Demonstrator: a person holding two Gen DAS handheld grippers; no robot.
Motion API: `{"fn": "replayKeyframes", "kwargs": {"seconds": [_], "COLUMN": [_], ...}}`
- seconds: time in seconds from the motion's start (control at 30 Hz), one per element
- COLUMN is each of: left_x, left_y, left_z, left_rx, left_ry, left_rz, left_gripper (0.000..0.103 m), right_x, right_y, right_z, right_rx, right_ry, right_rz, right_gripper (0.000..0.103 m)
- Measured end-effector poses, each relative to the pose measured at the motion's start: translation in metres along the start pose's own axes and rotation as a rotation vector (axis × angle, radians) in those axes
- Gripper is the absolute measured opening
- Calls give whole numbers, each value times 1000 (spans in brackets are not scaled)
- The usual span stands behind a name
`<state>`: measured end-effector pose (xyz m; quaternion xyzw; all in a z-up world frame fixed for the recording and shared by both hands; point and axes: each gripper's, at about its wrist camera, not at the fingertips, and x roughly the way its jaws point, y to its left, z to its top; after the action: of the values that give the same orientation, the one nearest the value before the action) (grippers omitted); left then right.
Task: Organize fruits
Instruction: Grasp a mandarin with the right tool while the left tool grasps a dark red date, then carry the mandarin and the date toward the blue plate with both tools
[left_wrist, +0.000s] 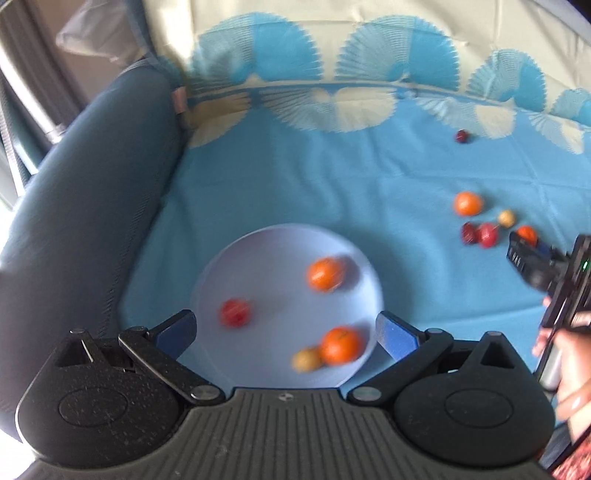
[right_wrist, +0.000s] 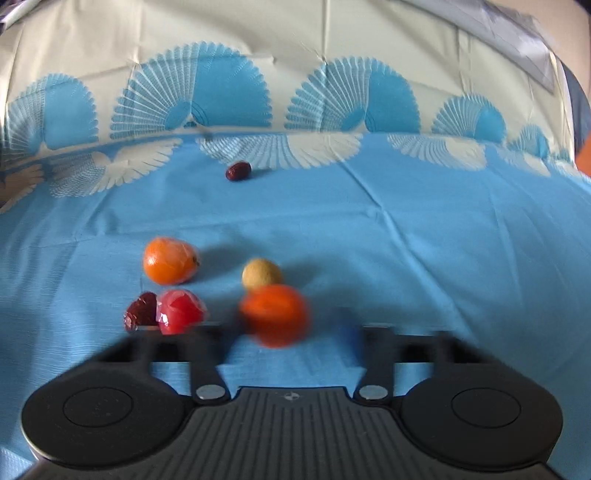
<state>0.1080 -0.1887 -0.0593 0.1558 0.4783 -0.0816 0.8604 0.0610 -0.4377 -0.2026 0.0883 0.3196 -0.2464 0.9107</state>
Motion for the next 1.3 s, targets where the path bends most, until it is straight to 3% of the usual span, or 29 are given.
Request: {"fn": "replayKeyframes", "kwargs": {"seconds": [0.2, 0.3, 0.43, 0.6, 0.7, 0.77, 0.9, 0.97, 1.0, 1.03, 1.13, 1.3], "left_x": [40, 72, 116, 142, 146, 146, 141, 140, 139, 138, 127, 93], "left_y": [-73, -115, -160, -181, -185, -186, -186, -186, -186, -186, -184, -156], "left_z": [33, 43, 46, 51, 53, 55, 55, 53, 51, 51, 49, 40], "left_rx": [64, 163, 312, 366, 375, 373, 388, 397, 404, 407, 414, 364], "left_ry": [-65, -57, -39, -24, -57, -72, -80, -78, -75, -75, -121, -126], "left_rz": [-150, -217, -201, -255, -257, -273, -321, -336, -355, -382, -374, -339], "left_gripper": [103, 103, 103, 103, 102, 95, 68, 51, 29, 24, 23, 23], "right_x": [3, 1, 3, 6, 8, 9, 10, 10, 10, 10, 9, 7], "right_y": [-61, -83, -84, -83, -82, -82, -81, -80, -79, -79, -83, -88], "right_z": [2, -2, -3, -4, -3, -3, -3, -4, -4, -4, -3, -3], "right_rx": [148, 214, 203, 209, 208, 207, 205, 199, 197, 196, 213, 253], "right_ry": [20, 17, 15, 11, 6, 5, 0, -3, -4, -5, -11, -32], "right_rz": [-228, -237, -234, -238, -243, -245, -252, -258, -260, -260, -246, -254], "right_gripper": [36, 36, 37, 39, 39, 39, 39, 39, 40, 40, 36, 36]}}
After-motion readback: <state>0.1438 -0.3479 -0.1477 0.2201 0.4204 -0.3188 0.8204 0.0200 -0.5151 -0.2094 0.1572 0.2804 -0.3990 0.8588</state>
